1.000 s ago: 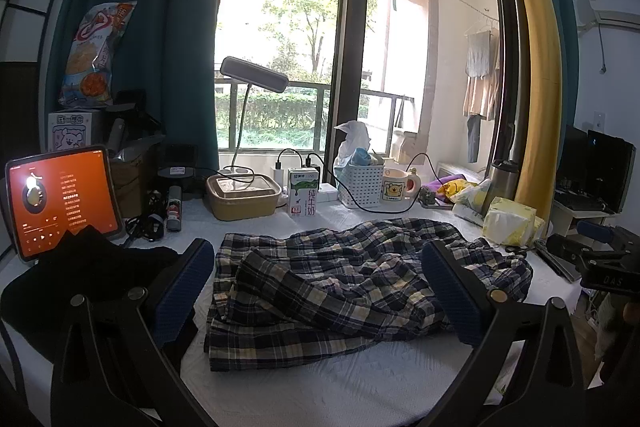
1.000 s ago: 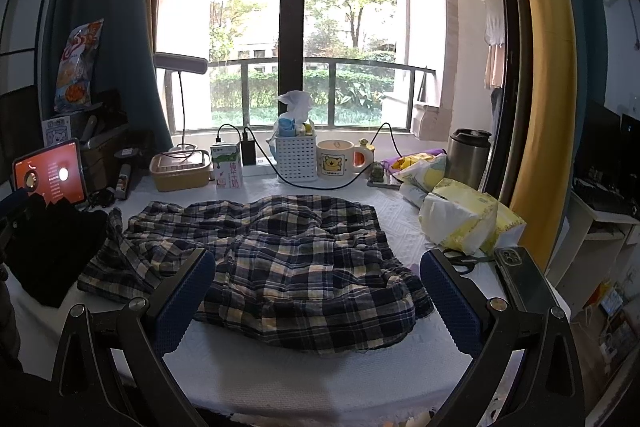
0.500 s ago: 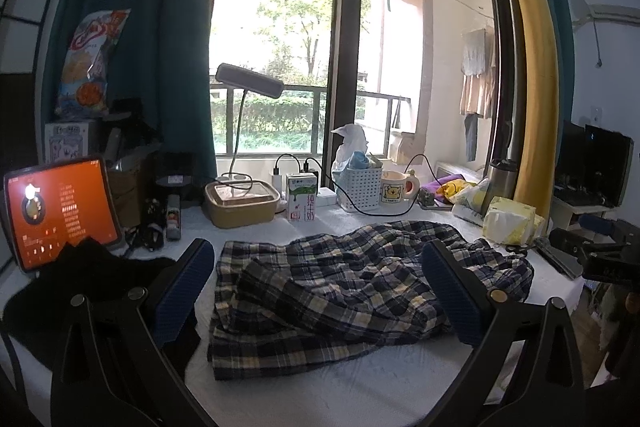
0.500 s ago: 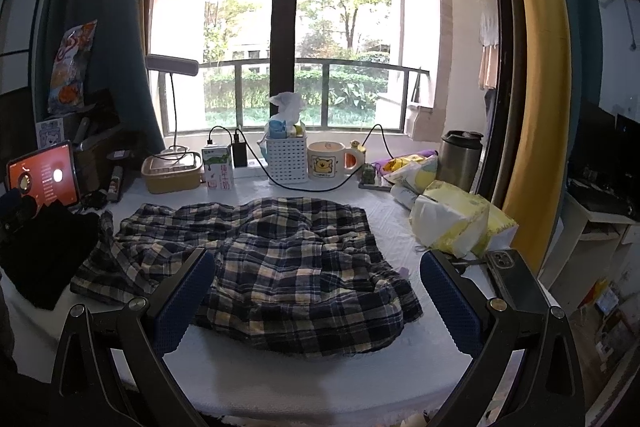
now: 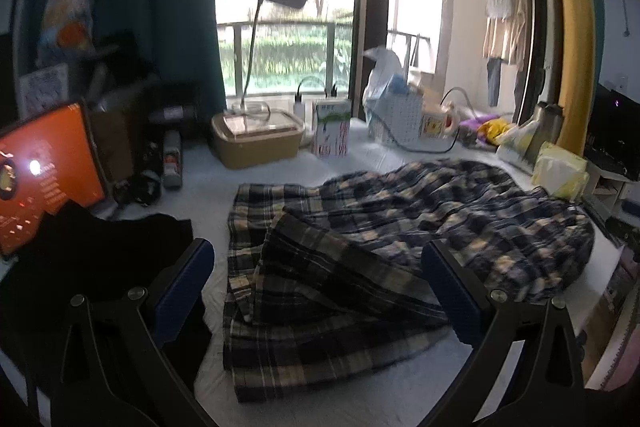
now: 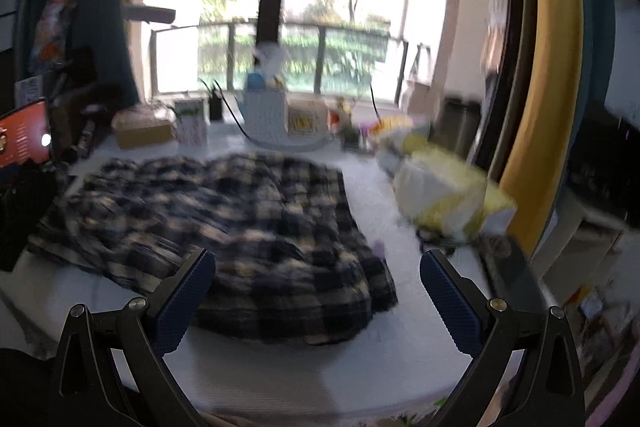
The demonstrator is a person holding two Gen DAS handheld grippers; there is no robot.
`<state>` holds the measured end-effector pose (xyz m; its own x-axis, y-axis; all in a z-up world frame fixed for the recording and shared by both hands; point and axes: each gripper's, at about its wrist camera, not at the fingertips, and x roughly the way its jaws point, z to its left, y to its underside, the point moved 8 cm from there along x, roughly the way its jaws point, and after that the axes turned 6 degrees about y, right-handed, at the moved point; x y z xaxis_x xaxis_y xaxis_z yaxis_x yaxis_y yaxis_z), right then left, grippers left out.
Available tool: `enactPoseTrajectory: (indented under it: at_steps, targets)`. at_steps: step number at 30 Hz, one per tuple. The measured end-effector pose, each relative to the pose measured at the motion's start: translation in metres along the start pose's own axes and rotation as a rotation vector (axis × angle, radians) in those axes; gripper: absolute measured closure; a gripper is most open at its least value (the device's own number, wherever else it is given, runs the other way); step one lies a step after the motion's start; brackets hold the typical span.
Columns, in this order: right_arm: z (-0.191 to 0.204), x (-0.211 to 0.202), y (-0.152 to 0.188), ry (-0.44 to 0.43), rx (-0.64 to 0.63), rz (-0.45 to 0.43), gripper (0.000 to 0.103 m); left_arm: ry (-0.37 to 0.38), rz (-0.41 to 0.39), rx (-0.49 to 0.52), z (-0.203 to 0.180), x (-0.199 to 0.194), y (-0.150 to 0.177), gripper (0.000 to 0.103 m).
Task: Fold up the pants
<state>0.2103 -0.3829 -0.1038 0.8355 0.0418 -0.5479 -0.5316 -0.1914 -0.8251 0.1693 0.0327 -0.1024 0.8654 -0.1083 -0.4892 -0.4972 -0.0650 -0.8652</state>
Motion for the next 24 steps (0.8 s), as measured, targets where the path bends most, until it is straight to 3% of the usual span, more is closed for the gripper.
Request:
enactPoseTrajectory:
  at_steps: [3, 6, 7, 8, 9, 10, 11, 13, 20, 24]
  targets:
    - [-0.015, 0.032, 0.016, -0.029, 0.051, 0.094, 0.021, -0.004, 0.036, -0.027, 0.011, 0.025, -0.005, 0.001]
    - [-0.021, 0.057, 0.027, -0.086, 0.099, 0.170, 0.021, 0.006, 0.055, -0.064, 0.019, 0.047, -0.009, 0.001]
    - [-0.021, 0.061, 0.029, -0.099, 0.099, 0.180, 0.021, 0.017, 0.060, -0.062, 0.019, 0.051, -0.008, 0.007]
    - [-0.020, 0.064, 0.028, -0.098, 0.094, 0.183, 0.023, 0.026, 0.083, -0.049, 0.017, 0.055, -0.004, 0.028]
    - [-0.019, 0.066, 0.029, -0.087, 0.077, 0.180, 0.035, 0.033, 0.109, -0.039, 0.015, 0.056, 0.001, 0.042]
    - [-0.018, 0.066, 0.030, -0.080, 0.063, 0.177, 0.048, 0.045, 0.130, -0.040, 0.013, 0.057, 0.006, 0.067]
    - [-0.017, 0.066, 0.030, -0.070, 0.052, 0.173, 0.073, 0.064, 0.148, -0.047, 0.010, 0.053, 0.012, 0.085]
    - [-0.019, 0.062, 0.032, -0.079, 0.047, 0.166, 0.075, 0.085, 0.175, -0.047, 0.003, 0.043, 0.025, 0.095]
    - [-0.030, 0.032, 0.043, -0.039, -0.039, 0.146, 0.080, 0.118, 0.279, -0.116, -0.009, -0.014, 0.080, 0.097]
    - [-0.033, 0.025, 0.068, -0.046, -0.065, 0.209, 0.080, 0.130, 0.382, -0.132, -0.010, -0.028, 0.110, 0.097]
